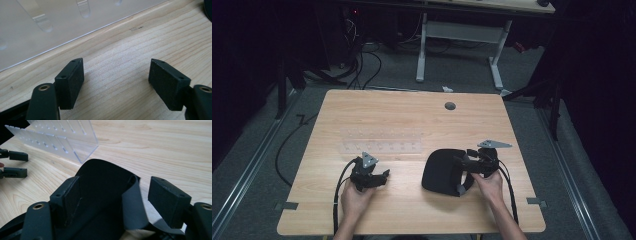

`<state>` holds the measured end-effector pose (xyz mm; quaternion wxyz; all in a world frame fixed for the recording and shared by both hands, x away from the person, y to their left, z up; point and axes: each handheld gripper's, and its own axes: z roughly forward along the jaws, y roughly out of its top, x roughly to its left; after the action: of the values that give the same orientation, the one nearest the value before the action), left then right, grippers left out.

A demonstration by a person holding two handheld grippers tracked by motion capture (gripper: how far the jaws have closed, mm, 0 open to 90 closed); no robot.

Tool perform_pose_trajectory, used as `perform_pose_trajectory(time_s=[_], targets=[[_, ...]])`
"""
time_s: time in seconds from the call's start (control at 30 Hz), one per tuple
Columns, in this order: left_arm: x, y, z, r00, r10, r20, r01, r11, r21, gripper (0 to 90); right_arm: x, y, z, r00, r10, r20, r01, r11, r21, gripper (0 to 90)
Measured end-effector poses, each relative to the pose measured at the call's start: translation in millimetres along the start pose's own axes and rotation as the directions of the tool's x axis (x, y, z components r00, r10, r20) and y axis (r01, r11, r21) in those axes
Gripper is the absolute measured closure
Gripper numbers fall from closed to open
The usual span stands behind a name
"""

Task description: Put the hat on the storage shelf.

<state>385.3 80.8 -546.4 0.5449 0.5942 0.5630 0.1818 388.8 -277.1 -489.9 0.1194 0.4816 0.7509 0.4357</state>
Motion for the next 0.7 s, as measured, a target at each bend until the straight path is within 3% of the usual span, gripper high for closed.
perform_pose_trajectory(time_s=[0.43,0.7], targets=[[0.0,-0.1,0.0,1.0,0.001,-0.001,-0.001,1.0,0.0,28.9,-5.2,-5.8,18.4,0.9981,0.006,-0.062,-0.002,0.998,0.06,28.4],[0.0,-0.1,0.0,1.0,0.002,-0.003,-0.002,1.0,0.001,28.9,-5.5,-9.2,22.0,0.9978,-0.019,-0.064,0.023,0.997,0.078,39.1]])
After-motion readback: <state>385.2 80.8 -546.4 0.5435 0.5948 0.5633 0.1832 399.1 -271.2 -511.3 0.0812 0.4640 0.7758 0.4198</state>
